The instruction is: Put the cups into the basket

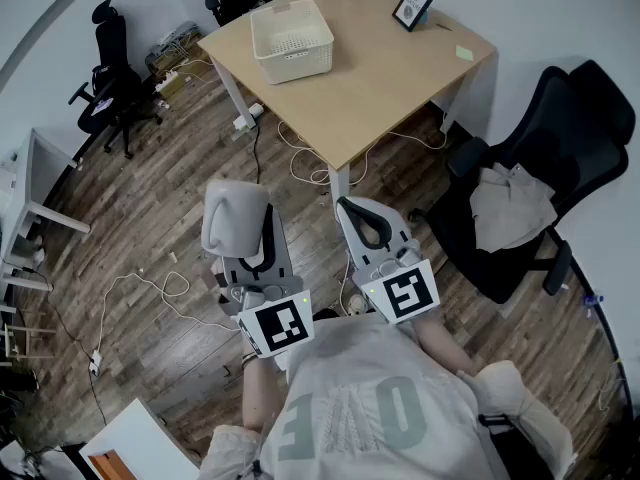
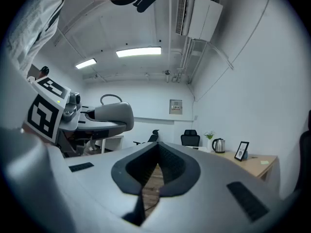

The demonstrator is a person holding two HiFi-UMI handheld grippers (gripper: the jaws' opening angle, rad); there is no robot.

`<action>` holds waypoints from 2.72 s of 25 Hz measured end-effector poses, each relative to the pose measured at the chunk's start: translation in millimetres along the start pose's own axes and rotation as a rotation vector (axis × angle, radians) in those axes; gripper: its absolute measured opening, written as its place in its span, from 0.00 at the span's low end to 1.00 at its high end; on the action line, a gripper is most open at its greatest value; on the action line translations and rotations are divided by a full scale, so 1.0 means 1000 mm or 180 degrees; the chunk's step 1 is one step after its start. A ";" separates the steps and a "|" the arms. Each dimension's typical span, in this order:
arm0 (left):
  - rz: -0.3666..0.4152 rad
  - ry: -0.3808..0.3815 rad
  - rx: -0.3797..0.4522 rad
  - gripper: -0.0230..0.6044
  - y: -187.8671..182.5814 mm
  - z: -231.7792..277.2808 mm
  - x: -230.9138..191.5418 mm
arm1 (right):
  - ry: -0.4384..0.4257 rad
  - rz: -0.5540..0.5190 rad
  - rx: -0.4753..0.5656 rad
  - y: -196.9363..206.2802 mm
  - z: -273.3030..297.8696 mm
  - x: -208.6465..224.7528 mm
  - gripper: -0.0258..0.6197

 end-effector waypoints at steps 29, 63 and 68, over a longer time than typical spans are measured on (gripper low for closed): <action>0.0070 0.0060 -0.0092 0.11 0.024 0.088 -0.007 | 0.0005 0.0292 -0.0180 0.045 0.060 0.054 0.04; -0.0370 0.0473 0.0221 0.11 0.176 0.381 -0.206 | 0.0190 0.0411 -0.0200 0.059 0.428 0.152 0.04; -0.0411 0.0538 0.0325 0.11 0.175 0.412 -0.182 | 0.0283 0.0348 -0.0174 0.062 0.445 0.188 0.04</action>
Point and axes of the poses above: the fingertips, and each gripper's own axes: z forward along the fingers, x to its right, y out of its underside, the point moved 9 cm from there along -z, backward along the fingers, and after that the axes turned 11 degrees about -y, right-handed, at the moved point
